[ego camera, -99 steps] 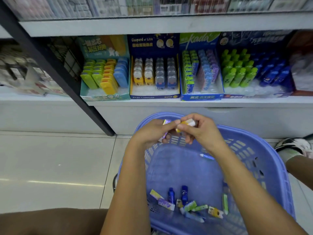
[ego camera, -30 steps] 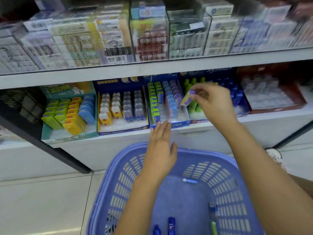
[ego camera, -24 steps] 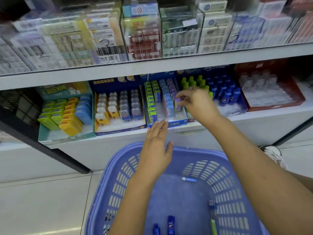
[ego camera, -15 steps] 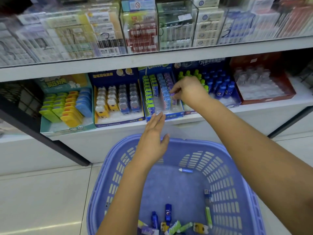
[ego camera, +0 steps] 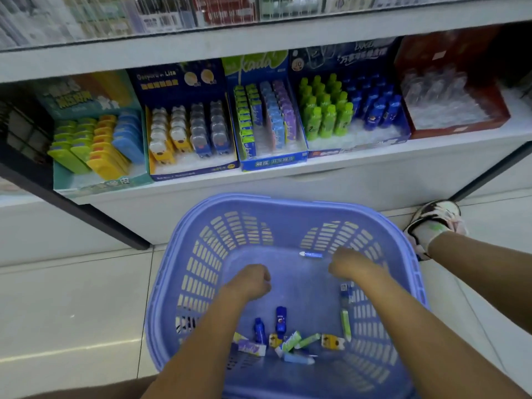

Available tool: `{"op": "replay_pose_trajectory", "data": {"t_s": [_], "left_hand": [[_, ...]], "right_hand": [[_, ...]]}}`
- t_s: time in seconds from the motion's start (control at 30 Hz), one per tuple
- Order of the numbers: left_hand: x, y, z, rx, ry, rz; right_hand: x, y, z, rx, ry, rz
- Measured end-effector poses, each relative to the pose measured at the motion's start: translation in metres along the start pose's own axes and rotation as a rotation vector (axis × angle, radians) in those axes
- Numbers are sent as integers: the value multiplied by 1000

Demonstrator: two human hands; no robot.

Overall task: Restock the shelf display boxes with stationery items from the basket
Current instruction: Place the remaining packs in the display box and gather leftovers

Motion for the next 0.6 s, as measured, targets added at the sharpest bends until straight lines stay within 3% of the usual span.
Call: {"op": "replay_pose_trajectory", "data": {"t_s": [0.17,0.37,0.47,0.53,0.6], "left_hand": [[17,5,-37,0,57,20],[26,-8,-40,10,80,-112],[24,-27,-41,87,224,-225],[24,-39,-41,107,267,-278],[24,-47,-39,119,272,-303]], "right_hand": [[36,19,-7,138,-2,89],[58,33,-39,177,141,174],[50,6,-61,74,263,-22],[41,-27,-73,44,254,-238],[37,-60,-83,-7,226,-334]]}}
Point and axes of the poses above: each hand's wrist, its own x-axis towards the middle knuckle, its own y-axis out of the back of the hand, z = x × y, the point moved 2 cm from there along x, towards the middle knuckle, and after that the axes turned 2 degrees about z, right-handed, at the moved point
